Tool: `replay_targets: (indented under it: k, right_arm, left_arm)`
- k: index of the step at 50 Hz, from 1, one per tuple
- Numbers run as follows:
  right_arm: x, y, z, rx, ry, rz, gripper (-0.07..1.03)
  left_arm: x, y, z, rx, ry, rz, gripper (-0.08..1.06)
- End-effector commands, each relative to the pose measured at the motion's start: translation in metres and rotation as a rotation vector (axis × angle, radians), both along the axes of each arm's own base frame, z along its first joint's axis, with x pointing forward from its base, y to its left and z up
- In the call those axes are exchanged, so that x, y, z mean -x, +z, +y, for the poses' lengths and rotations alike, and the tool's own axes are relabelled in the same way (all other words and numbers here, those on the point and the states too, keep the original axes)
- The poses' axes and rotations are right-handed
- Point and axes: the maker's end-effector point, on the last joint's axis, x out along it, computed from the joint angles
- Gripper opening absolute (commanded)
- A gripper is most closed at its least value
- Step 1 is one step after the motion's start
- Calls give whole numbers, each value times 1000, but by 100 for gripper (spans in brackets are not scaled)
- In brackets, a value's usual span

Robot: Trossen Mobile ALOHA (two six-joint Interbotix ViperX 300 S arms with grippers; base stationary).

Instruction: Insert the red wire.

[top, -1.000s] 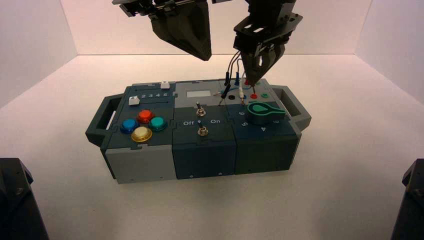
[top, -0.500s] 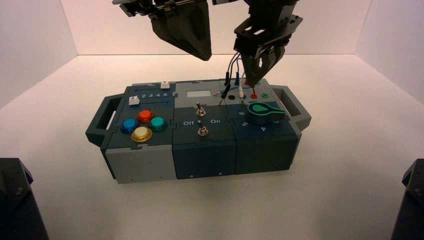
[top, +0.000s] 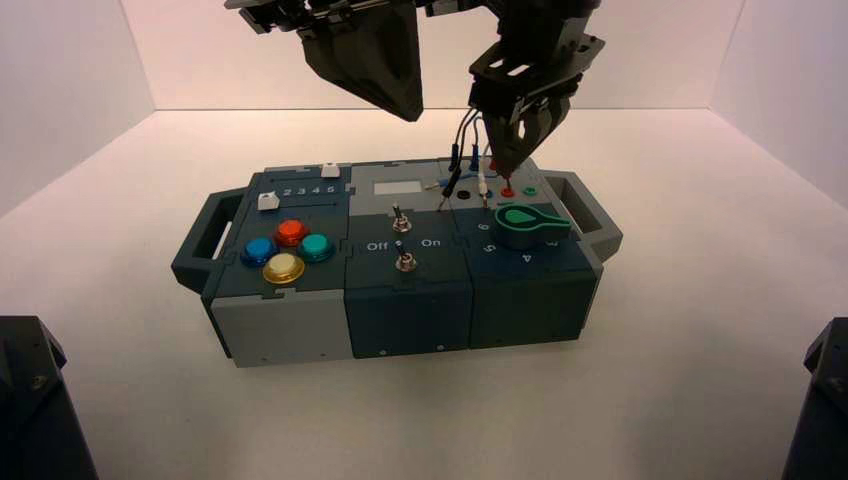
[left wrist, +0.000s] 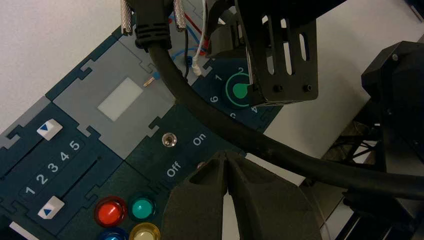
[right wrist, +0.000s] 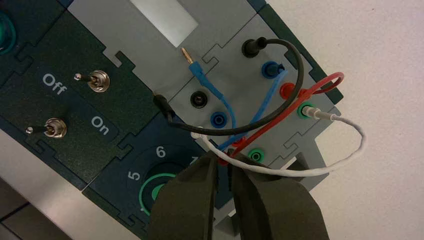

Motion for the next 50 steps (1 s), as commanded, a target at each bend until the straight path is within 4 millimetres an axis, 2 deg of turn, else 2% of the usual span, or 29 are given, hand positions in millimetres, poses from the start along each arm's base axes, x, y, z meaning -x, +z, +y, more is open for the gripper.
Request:
replay_targets:
  k: [1, 50]
  right_arm:
    - [-6, 7, 2, -18, -6, -23, -3]
    - [-11, 2, 2, -7, -5, -26, -3]
  left_arm:
    - [-4, 13, -6, 37, 3, -23, -3]
    - [-4, 14, -6, 34, -5, -31, -3]
